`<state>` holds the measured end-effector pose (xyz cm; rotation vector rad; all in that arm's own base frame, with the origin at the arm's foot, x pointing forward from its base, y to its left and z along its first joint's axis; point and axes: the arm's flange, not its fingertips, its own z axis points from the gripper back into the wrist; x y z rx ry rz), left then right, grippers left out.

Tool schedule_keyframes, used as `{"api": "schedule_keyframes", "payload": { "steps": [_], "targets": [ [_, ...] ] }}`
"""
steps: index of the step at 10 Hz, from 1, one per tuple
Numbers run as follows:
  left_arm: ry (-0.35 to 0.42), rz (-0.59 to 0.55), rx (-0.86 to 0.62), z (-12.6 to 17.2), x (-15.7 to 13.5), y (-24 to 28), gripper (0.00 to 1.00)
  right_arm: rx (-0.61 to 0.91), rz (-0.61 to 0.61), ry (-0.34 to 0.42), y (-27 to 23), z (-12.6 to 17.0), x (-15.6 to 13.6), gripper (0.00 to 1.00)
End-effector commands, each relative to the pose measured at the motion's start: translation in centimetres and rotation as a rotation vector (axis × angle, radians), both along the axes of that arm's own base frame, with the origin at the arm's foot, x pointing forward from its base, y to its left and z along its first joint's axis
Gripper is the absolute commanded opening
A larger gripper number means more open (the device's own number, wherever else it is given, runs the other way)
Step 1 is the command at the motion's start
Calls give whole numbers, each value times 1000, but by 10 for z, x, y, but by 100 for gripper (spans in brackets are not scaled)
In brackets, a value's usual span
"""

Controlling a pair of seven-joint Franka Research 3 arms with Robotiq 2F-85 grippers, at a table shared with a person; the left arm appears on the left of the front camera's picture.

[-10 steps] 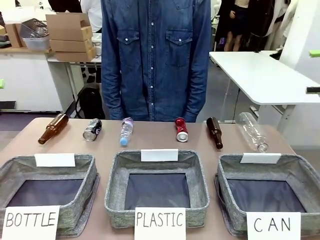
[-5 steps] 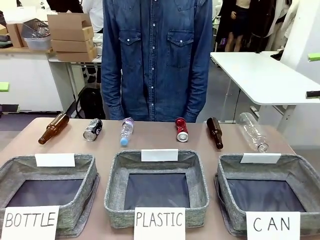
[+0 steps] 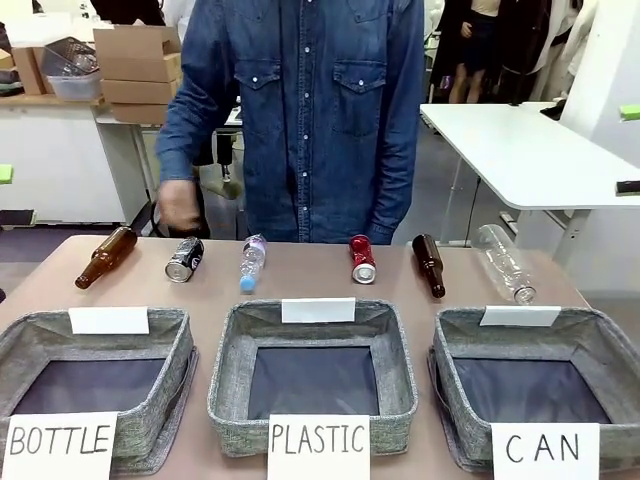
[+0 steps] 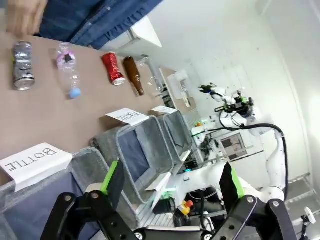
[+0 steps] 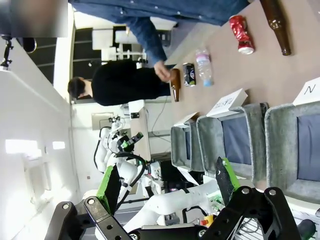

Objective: Sort the can waste into the basket.
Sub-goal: Pick up the can waste from the table and place it in the right Fabric basket.

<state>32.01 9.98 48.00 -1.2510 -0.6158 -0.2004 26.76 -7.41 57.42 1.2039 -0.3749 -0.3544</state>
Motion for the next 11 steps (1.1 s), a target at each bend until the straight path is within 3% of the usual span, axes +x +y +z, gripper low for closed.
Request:
{"api": "schedule_keyframes", "payload": {
  "steps": [1,4,11],
  "targets": [
    [11,55,132,11,2,-12,100,13,12,-27,1,3,4,100],
    [63,73,133,4,14,-10,100,13,12,-27,1,3,4,100],
    [51,136,62,7,-10,25,100,13,12,-27,1,3,4,100]
  ]
}}
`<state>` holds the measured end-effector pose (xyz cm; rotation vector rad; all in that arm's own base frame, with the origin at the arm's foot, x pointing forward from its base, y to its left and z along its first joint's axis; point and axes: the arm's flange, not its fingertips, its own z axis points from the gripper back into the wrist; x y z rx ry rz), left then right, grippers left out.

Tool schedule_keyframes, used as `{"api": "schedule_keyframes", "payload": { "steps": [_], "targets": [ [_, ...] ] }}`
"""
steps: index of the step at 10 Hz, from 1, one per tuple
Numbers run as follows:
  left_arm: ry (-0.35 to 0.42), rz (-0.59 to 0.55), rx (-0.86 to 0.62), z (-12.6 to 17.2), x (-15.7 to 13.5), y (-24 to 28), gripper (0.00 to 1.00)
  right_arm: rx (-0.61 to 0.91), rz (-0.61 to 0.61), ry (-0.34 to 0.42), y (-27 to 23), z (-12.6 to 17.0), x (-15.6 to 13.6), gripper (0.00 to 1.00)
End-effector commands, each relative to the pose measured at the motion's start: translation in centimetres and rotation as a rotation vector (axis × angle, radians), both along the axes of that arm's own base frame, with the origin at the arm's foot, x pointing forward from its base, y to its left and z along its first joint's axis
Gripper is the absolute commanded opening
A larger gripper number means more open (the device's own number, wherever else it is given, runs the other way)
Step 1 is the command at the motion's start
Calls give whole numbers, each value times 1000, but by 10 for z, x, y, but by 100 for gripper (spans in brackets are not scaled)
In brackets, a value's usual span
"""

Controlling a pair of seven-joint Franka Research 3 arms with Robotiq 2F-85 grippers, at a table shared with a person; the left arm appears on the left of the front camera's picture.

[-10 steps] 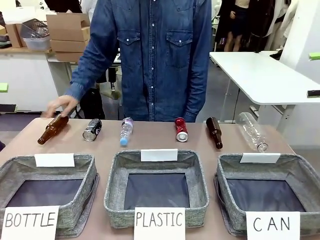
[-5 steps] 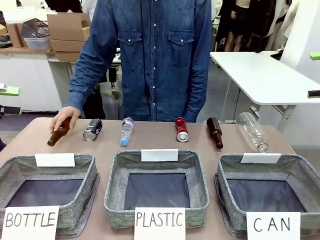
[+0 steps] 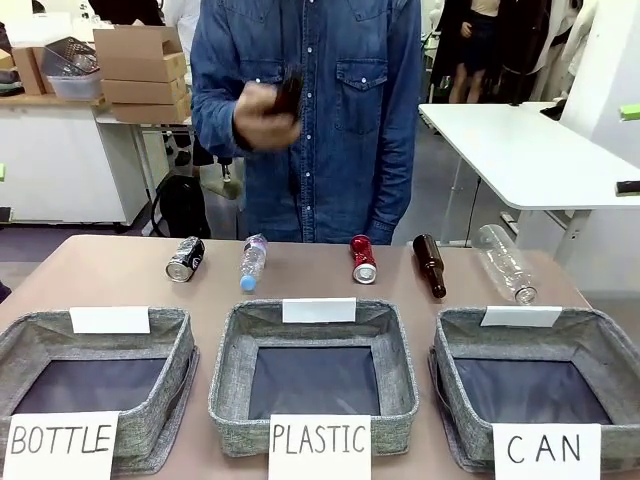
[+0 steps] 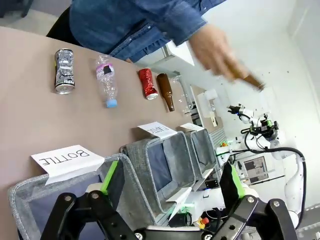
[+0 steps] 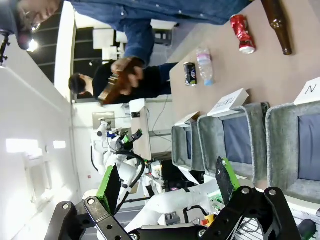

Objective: Sort the can waste into the basket.
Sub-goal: Pick up the can waste from the table and place it in the right Fabric basket.

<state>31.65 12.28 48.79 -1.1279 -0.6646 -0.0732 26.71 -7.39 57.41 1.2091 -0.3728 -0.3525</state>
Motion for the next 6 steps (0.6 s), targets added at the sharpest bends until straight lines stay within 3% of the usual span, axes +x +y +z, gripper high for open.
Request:
{"api": "schedule_keyframes", "payload": {
  "steps": [1,4,6],
  "targets": [
    [31,-28,-7,-2,-1,-5,100,9,9,-26,1,3,5,100],
    [67,-50,27,-2,17,-15,100,9,9,-26,1,3,5,100],
    [55,-35,13,7,5,6,100,9,9,-26,1,3,5,100]
  ]
}}
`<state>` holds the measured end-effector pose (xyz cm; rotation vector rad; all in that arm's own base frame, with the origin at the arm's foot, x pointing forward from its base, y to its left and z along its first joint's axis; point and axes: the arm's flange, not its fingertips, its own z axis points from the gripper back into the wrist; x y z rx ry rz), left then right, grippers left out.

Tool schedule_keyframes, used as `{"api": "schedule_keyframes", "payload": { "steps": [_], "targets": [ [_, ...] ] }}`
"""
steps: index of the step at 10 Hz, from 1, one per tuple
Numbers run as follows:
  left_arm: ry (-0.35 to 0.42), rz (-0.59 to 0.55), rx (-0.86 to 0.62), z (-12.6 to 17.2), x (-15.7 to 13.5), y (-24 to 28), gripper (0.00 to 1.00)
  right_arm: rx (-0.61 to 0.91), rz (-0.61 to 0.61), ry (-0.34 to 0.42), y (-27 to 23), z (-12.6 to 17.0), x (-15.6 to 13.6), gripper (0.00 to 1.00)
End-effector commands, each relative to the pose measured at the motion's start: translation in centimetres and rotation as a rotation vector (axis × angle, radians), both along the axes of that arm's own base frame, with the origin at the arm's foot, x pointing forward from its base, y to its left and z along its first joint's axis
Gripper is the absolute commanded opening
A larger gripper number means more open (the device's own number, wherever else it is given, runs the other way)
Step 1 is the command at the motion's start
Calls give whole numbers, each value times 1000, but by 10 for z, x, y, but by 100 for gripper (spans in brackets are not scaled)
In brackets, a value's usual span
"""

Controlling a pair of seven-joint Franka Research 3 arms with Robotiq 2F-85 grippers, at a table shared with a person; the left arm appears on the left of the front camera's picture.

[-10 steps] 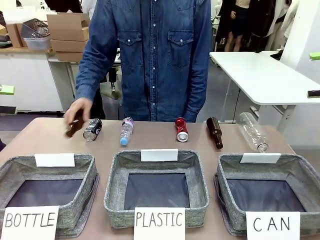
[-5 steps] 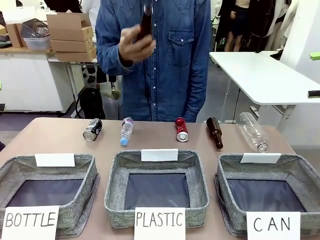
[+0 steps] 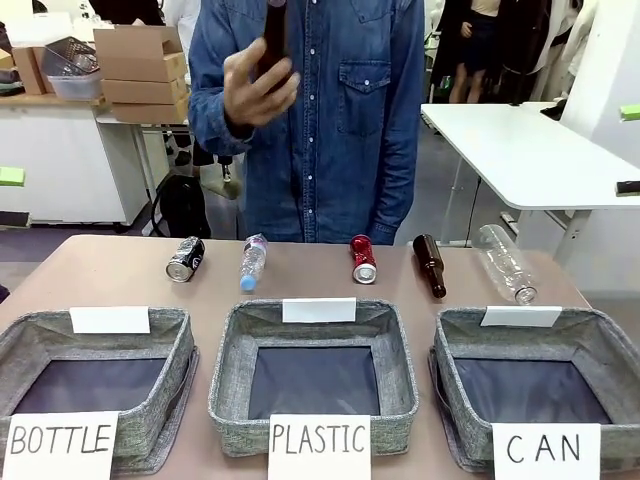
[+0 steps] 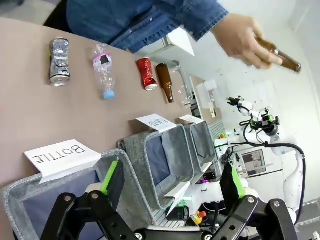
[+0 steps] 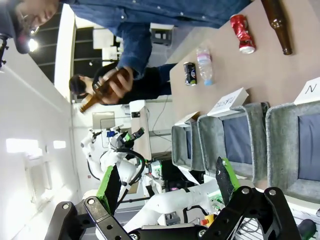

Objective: Sort the can waste into the basket.
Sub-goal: Pick up the can waste from the table and place it in the right Fabric basket.

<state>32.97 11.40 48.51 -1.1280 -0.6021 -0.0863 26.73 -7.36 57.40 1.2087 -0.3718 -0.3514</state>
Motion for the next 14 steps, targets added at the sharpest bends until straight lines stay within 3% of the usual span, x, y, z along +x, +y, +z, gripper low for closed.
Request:
{"api": "schedule_keyframes", "payload": {
  "steps": [1,3,6,8,11,14],
  "targets": [
    [28,-2,16,18,-17,30,100,9,7,-27,1,3,5,100],
    [76,-17,55,39,-41,62,100,9,7,-27,1,3,5,100],
    [8,131,53,58,-93,95,100,9,7,-27,1,3,5,100],
    [16,140,65,57,-115,104,100,9,7,-27,1,3,5,100],
    [47,140,100,53,-119,105,100,9,7,-27,1,3,5,100],
    [54,112,112,56,-103,101,100,9,7,-27,1,3,5,100]
  ]
}}
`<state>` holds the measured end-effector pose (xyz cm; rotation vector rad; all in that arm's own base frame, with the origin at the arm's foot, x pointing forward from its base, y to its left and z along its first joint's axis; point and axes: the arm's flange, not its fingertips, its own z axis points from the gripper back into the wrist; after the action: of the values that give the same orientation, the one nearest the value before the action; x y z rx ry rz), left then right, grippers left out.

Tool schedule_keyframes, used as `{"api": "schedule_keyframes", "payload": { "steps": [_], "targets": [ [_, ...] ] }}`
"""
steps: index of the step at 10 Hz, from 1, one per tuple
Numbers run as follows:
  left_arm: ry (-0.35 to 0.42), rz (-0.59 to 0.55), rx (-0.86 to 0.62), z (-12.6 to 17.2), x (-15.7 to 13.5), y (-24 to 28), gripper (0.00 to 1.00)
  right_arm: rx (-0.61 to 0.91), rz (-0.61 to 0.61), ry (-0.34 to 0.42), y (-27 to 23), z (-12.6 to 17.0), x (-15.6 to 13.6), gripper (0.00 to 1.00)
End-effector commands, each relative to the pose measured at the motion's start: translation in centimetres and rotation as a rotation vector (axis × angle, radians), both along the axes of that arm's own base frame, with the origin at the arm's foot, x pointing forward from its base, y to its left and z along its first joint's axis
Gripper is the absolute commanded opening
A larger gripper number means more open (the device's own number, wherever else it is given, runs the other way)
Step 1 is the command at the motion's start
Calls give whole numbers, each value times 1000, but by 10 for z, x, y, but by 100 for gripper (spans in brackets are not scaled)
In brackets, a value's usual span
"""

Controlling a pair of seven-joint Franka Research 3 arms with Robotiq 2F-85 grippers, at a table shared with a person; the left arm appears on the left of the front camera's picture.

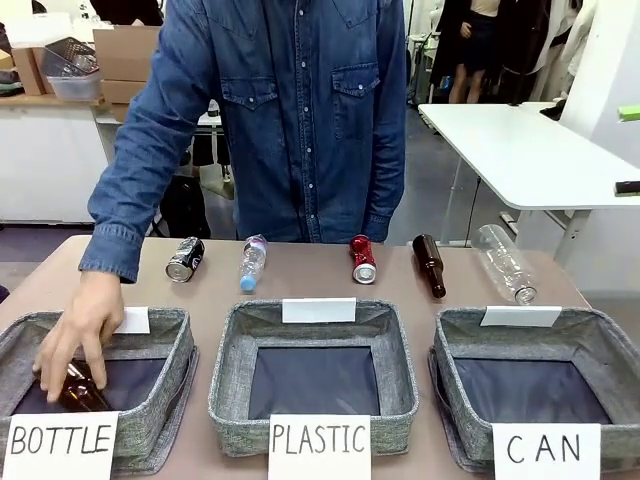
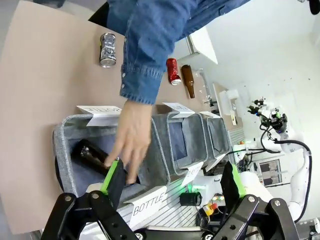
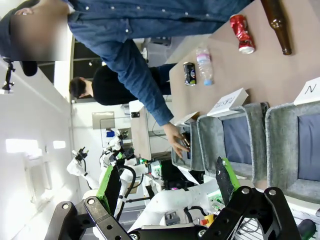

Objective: Sort the can waste into the basket.
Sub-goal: Pick up the can waste from the table and place it in the right Fabric basket.

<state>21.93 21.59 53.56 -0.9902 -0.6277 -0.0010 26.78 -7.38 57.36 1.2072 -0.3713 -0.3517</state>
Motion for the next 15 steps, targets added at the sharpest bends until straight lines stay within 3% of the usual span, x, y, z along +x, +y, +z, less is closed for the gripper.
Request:
{"api": "schedule_keyframes", "payload": {
  "steps": [1,5,7,10,12,14,15],
  "targets": [
    [35,-11,19,6,13,-3,100,10,7,-28,1,3,4,100],
    [104,-74,69,9,51,-21,100,10,7,-28,1,3,4,100],
    [161,-81,166,9,96,-50,100,10,7,-28,1,3,4,100],
    [253,-205,353,3,183,-110,100,10,7,-28,1,3,4,100],
    [282,-132,492,-18,247,-155,100,10,7,-28,1,3,4,100],
    [258,-86,662,-56,295,-196,100,10,7,-28,1,3,4,100],
    [206,-95,751,-81,317,-216,100,10,7,-28,1,3,4,100]
  ]
}}
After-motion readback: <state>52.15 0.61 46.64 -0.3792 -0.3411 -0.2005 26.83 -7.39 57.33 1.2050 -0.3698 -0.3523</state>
